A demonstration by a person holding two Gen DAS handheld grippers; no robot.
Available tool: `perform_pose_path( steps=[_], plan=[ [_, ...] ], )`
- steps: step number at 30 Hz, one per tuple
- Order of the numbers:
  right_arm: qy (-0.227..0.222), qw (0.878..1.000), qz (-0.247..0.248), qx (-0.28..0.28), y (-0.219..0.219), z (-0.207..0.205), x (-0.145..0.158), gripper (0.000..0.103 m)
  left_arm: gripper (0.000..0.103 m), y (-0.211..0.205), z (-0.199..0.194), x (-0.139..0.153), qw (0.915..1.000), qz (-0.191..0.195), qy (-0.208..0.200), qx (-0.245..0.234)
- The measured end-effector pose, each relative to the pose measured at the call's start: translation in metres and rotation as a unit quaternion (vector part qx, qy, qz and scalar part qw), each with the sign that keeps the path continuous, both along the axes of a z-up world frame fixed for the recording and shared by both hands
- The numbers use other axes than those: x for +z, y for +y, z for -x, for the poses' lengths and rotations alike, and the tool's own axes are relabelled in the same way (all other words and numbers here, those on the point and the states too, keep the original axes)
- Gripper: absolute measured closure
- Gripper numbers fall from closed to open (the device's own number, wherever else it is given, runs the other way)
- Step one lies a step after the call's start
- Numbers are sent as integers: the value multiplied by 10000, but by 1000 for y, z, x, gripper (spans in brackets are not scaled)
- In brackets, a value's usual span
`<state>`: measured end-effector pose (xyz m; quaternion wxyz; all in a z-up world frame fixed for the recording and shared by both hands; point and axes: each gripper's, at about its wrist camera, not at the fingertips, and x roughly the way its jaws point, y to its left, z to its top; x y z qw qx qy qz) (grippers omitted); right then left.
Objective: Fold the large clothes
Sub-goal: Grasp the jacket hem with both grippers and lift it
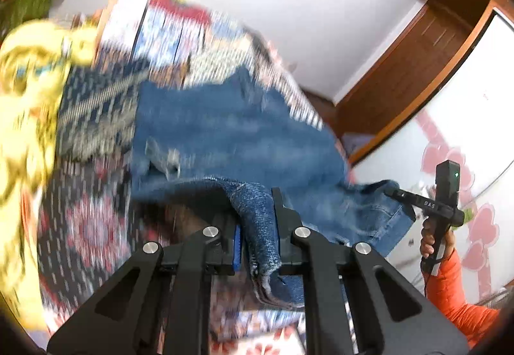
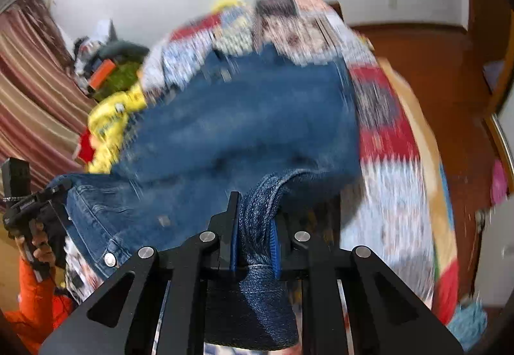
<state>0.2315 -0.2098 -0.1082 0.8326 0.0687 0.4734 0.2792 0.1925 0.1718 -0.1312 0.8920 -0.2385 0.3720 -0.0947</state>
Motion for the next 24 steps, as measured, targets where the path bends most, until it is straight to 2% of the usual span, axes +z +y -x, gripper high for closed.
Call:
perform_pose_path(
  steps=[5, 9, 12, 15, 19, 22, 24],
  plan=[
    [-613, 9977, -78, -295, 16, -56, 47, 89, 90, 31, -55, 27, 9988, -109, -300, 369],
    [-643, 9954, -71, -714, 23, -103, 46, 90, 90, 65, -111, 7, 9970, 68, -144, 756],
    [-429, 9948, 85, -918, 28, -139, 17, 90, 90, 76, -141, -18, 9964, -43, 133, 832],
    [-79, 9947, 200, -1003, 32, -166, -17, 90, 90, 79, -168, -57, 9943, -300, 534, 874],
    [263, 9939, 475, -955, 39, -185, -58, 89, 88, 74, -190, -106, 9877, -815, 1073, 792],
    [340, 9937, 581, -897, 40, -187, -72, 88, 83, 68, -191, -122, 9841, -1148, 1198, 634],
    [325, 9945, 561, -823, 38, -186, -69, 88, 83, 62, -187, -120, 9825, -1351, 1149, 568]
  ],
)
